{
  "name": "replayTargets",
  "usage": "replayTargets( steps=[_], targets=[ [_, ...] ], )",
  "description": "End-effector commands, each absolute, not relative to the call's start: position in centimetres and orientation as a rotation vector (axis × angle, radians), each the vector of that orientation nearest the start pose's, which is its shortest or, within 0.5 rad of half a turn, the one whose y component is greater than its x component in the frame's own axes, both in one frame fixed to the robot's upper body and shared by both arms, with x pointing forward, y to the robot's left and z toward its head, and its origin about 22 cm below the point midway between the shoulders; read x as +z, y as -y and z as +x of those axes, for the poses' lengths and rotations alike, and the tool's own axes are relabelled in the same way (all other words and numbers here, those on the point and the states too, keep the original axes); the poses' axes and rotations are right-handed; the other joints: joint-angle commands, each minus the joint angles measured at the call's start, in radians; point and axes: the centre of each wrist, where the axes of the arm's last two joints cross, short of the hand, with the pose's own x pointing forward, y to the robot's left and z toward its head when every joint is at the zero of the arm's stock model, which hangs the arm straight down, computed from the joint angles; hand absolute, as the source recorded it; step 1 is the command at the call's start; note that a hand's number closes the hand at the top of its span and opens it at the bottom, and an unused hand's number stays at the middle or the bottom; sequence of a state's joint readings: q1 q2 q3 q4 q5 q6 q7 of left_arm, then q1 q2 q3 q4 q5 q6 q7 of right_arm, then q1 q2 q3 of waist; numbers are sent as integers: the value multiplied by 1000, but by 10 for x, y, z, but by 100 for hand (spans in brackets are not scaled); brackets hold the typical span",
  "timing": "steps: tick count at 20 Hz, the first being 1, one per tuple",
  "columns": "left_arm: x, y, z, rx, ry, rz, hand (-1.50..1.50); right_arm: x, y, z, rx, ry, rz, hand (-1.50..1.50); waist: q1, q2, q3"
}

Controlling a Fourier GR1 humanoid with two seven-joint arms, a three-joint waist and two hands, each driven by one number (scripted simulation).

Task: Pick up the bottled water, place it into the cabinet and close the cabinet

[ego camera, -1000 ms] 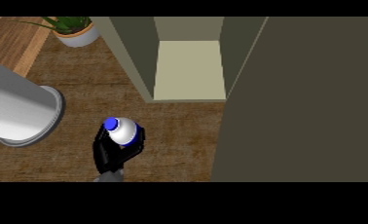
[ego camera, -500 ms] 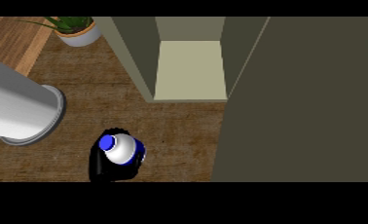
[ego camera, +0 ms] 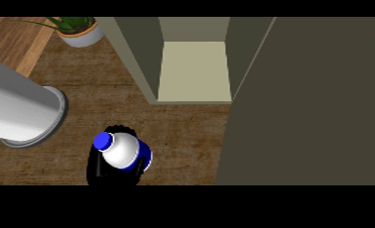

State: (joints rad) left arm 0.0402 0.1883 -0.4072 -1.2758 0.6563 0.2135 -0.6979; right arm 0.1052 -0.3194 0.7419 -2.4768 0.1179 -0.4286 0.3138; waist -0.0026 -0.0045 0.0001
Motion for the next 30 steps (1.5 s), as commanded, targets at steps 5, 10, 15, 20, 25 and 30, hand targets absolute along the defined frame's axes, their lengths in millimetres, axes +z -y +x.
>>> replayTargets(
  steps=[5, 10, 15, 20, 25, 30],
  targets=[
    [-30, -174, 208, 340, 1767, -197, 150, 191, 166, 79, 206, 1983, 278, -150, -3, -1, -1],
    [-7, -145, 211, 292, 1801, -197, 150, 166, 155, 88, 204, 1967, 272, -150, -2, 1, 0],
    [11, -114, 249, 266, 1815, -214, 150, 179, 162, 89, 236, 1988, 295, -150, -7, 2, 0],
    [40, -92, 278, 238, 1827, -148, 150, 176, 165, 82, 220, 1988, 291, -150, -15, 2, 0],
    [48, -82, 287, 248, 1860, -121, 150, 179, 167, 86, 220, 1983, 279, -150, -11, 3, 0],
    [39, -88, 312, 211, 1841, -38, 150, 174, 165, 81, 200, 1968, 287, -150, -12, 3, 0]
  ],
)
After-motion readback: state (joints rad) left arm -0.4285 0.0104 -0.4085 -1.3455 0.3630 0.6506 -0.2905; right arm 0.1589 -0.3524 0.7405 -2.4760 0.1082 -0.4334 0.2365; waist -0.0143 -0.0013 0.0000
